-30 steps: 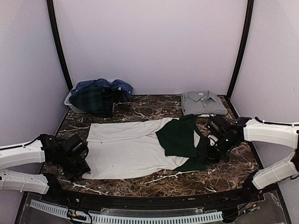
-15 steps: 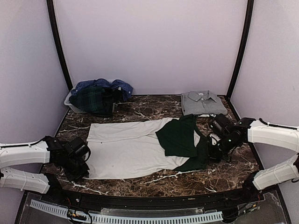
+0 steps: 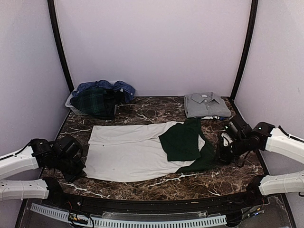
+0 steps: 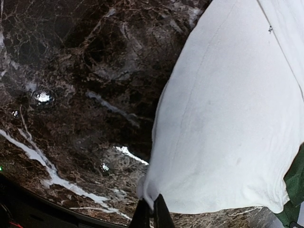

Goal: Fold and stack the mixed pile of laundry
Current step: Pick up the 1/3-folded T-shirt from the center of the board, then fold the 1/3-folded T-shirt at the center of the board.

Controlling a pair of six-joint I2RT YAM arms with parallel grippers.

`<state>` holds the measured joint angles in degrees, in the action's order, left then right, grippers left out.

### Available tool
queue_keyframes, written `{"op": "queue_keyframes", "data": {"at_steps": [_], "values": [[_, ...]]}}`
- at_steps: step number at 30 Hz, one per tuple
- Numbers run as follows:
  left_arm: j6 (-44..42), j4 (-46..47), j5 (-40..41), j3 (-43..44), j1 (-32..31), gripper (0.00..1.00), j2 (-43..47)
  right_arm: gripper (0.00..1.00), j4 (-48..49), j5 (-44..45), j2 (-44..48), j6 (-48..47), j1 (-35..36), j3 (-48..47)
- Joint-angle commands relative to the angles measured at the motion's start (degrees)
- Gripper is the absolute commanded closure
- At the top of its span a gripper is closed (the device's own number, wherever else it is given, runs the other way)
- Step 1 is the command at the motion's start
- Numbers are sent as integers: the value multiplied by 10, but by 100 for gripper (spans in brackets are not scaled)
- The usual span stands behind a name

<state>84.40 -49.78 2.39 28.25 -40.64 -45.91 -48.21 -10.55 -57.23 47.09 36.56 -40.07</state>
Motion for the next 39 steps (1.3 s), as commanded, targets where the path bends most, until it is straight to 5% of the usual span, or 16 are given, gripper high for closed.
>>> {"op": "queue_keyframes", "data": {"at_steps": [1, 7, 12, 18, 39], "values": [[-4, -55, 20, 33, 4, 100, 6, 100, -15, 6, 27, 12, 4, -16], [-67, -53, 60, 101, 37, 100, -8, 100, -15, 15, 16, -24, -22, -40], [-160, -6, 21, 121, 135, 100, -36, 100, 10, -8, 1, -64, -70, -47], [-224, 69, 3, 161, 174, 100, -103, 100, 45, -26, -34, -111, -110, -78], [-310, 225, -16, 236, 285, 100, -350, 100, 169, -93, -412, -244, -199, -312]]}}
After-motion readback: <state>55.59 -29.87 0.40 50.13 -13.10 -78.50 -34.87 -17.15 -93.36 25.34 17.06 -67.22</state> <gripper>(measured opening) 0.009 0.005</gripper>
